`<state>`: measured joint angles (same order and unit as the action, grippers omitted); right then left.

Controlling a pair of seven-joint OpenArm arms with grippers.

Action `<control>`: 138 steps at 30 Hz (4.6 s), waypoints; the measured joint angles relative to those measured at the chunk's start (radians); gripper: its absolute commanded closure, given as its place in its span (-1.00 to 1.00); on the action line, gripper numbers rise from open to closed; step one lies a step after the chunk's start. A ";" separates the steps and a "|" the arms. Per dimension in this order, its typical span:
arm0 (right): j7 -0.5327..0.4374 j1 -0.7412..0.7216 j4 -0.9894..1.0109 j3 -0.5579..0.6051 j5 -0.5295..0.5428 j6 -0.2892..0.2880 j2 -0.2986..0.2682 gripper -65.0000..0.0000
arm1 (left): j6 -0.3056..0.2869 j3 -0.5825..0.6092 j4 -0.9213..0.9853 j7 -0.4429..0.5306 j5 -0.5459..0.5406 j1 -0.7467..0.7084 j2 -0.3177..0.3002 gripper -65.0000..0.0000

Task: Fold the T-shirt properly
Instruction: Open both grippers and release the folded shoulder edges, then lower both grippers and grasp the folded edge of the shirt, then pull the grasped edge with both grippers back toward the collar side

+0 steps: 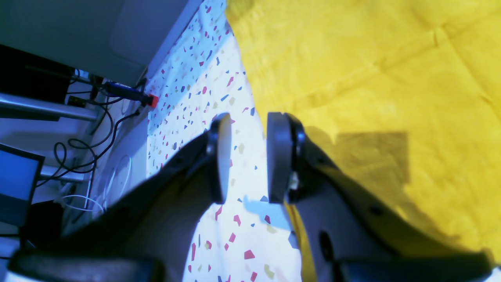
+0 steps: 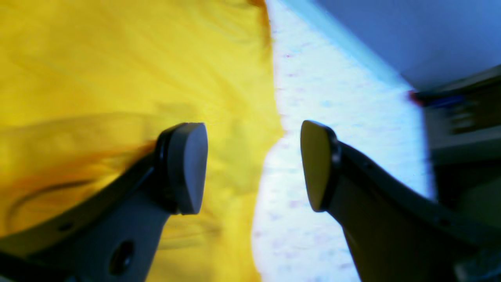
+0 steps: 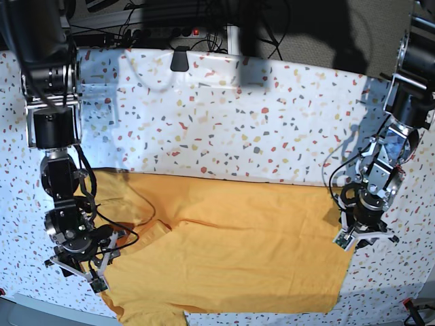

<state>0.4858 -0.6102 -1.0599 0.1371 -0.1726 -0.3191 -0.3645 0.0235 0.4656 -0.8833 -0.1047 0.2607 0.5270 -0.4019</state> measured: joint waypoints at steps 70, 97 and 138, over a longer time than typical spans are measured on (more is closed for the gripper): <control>-0.354 0.102 0.439 -0.007 0.256 0.006 0.020 0.09 | -0.058 -0.001 0.195 0.032 -0.628 -0.006 0.145 0.53; -0.220 0.275 0.166 -0.007 0.266 0.009 -0.018 0.09 | -0.084 -0.006 -0.061 -0.177 -0.671 -0.156 0.043 0.54; -0.039 1.014 -0.538 -0.282 0.325 0.011 -0.118 0.09 | 0.055 -0.118 -0.822 -0.369 -0.398 -0.856 -0.008 0.54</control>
<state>0.4473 0.4038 -1.5978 -0.1444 0.1524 -0.3077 -0.4824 0.0788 0.3477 -1.7050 -0.4732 -0.1371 -0.3290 -0.4095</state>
